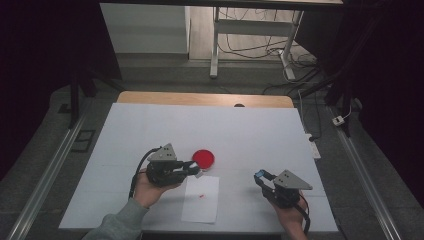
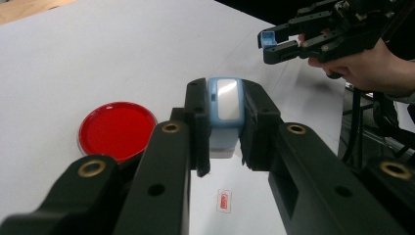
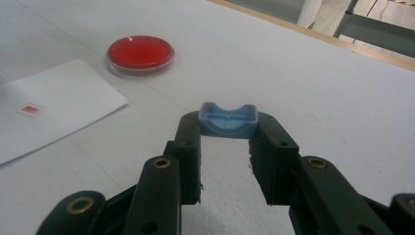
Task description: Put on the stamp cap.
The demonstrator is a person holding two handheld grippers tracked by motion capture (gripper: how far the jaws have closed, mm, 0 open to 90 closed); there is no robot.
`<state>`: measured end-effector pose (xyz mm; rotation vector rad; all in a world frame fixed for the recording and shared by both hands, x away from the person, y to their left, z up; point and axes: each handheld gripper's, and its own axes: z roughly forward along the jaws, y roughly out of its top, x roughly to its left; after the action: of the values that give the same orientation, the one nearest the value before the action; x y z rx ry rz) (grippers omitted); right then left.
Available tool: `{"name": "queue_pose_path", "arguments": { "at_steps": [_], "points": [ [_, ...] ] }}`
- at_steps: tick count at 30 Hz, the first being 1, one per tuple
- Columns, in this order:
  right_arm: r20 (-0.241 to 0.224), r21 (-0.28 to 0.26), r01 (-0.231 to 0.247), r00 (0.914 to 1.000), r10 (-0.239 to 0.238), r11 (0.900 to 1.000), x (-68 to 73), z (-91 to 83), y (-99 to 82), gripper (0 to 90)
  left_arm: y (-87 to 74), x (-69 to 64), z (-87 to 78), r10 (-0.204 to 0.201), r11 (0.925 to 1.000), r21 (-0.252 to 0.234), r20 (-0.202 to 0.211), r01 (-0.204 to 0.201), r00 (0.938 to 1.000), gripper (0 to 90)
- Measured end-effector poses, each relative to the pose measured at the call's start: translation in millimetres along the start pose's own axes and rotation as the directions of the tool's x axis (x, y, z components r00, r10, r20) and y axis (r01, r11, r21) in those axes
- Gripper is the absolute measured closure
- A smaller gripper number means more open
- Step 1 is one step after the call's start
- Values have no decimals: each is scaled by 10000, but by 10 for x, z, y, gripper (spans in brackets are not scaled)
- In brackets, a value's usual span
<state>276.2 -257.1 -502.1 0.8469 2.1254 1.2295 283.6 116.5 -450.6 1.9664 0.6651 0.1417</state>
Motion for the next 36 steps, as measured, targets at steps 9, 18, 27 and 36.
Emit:
{"name": "queue_pose_path", "arguments": {
  "at_steps": [9, 18, 27, 36],
  "points": [
    [-357, -49, 151, 9992, -152, 9999, 118, 104, 62, 652, 4, 4, 8, 10, 10000, 1, 6, -10, 10000, 756],
    [-513, -148, 264, 9983, -272, 9995, 208, 163, 112, 651, 8, -1, 28, -16, 10000, -14, -43, 16, 10000, 756],
    [-712, -133, 434, 9965, -442, 9990, 324, 260, 157, 651, 14, 1, 47, -43, 10000, -29, -48, 43, 10000, 756],
    [-868, -190, 580, 9944, -594, 9981, 433, 331, 204, 651, 22, 11, 68, -128, 9999, -61, -79, 127, 9999, 756]
  ]
}}
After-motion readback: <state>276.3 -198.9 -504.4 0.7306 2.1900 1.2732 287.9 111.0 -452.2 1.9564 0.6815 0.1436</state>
